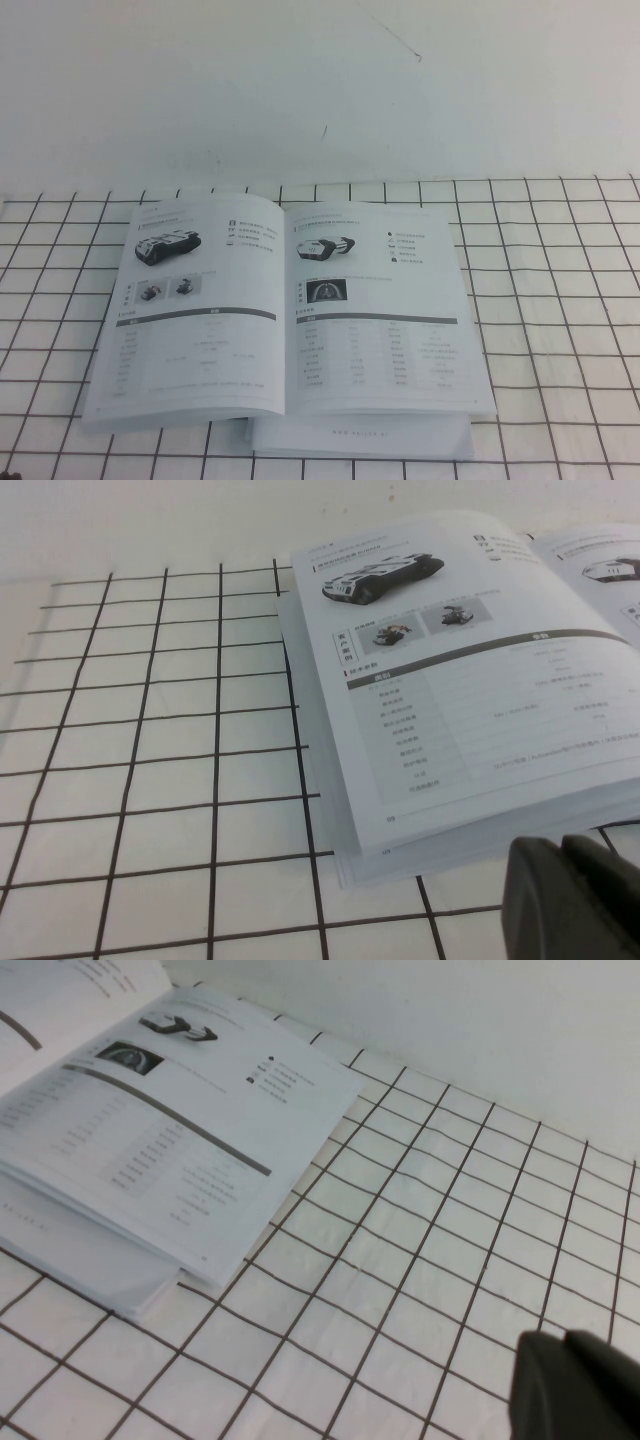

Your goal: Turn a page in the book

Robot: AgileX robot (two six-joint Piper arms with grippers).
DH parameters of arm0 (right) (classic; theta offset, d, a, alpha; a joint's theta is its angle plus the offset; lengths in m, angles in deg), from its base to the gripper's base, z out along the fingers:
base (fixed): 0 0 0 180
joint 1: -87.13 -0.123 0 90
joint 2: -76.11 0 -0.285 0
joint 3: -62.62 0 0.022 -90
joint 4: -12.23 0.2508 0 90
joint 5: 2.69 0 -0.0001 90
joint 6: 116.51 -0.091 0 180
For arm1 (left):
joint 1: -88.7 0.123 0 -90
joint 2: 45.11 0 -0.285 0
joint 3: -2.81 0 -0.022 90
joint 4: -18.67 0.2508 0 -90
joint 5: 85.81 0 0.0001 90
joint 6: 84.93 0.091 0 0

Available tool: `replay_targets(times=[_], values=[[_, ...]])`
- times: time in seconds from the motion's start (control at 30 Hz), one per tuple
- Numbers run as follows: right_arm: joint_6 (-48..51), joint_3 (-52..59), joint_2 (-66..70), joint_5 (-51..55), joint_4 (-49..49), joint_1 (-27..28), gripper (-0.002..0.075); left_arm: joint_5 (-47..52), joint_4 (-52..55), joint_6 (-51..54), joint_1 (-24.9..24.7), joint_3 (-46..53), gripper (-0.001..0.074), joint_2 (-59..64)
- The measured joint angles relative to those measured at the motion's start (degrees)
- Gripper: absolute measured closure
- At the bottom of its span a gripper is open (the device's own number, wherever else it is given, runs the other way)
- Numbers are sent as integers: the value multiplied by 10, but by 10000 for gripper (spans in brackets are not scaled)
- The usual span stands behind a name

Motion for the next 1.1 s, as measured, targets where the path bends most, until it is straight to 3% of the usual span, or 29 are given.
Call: replay_targets(times=[0.37,0.73,0.87,1.1], values=[[0,27,0,-29,-26,12,726,0,0,0,0,0,737,0],[5,153,-80,-120,-5,162,726,0,0,0,0,0,737,0],[11,208,-85,-169,20,197,726,0,0,0,0,0,738,0],[55,216,-85,-163,73,250,727,0,0,0,0,0,738,0]])
